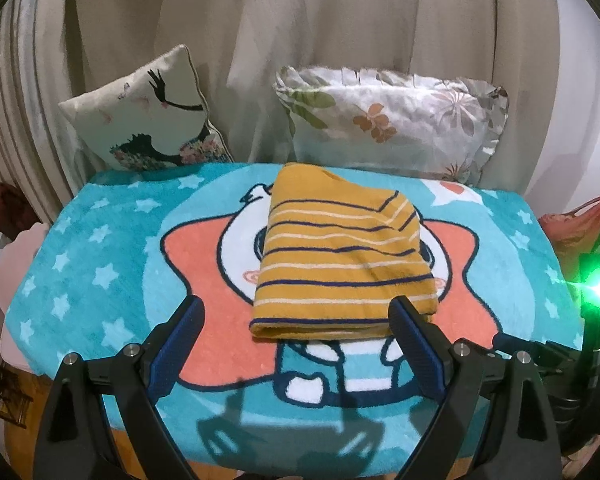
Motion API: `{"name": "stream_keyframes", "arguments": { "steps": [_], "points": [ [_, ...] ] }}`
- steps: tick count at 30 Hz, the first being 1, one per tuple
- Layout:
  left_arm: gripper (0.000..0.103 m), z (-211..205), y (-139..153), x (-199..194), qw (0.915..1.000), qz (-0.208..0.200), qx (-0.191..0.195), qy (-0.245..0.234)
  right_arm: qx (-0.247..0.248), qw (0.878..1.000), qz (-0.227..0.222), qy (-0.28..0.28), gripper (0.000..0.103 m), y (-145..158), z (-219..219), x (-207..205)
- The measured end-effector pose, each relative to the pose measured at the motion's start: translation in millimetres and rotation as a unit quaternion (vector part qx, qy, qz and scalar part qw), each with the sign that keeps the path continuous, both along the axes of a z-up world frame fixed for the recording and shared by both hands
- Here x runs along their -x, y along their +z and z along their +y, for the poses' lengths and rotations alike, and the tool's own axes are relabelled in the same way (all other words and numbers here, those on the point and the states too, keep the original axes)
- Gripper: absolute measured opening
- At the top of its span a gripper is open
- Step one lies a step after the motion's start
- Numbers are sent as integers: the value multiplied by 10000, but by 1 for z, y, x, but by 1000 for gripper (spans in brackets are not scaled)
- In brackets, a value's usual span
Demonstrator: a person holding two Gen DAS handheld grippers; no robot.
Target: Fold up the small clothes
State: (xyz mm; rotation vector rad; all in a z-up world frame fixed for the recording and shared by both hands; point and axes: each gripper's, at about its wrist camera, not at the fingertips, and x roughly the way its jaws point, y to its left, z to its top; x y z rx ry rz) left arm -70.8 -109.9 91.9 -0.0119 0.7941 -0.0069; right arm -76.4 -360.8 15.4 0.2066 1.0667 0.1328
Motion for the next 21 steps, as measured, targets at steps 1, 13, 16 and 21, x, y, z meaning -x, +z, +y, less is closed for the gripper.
{"name": "stream_keyframes", "arguments": {
  "steps": [1, 13, 16, 21],
  "points": [
    [92, -1, -1, -1, 10000, 29, -9, -10, -6, 10000, 6, -3, 70, -1, -1, -1],
    [92, -5, -23, -17, 9981, 559, 200, -163, 115, 9999, 14, 26, 70, -5, -2, -6],
    [92, -1, -27, -19, 9976, 636, 254, -136, 131, 9999, 34, 21, 70, -6, -1, -7],
    [92, 3, -29, -20, 9971, 689, 289, -123, 167, 9998, 41, 66, 70, -6, 4, -10]
  ]
}}
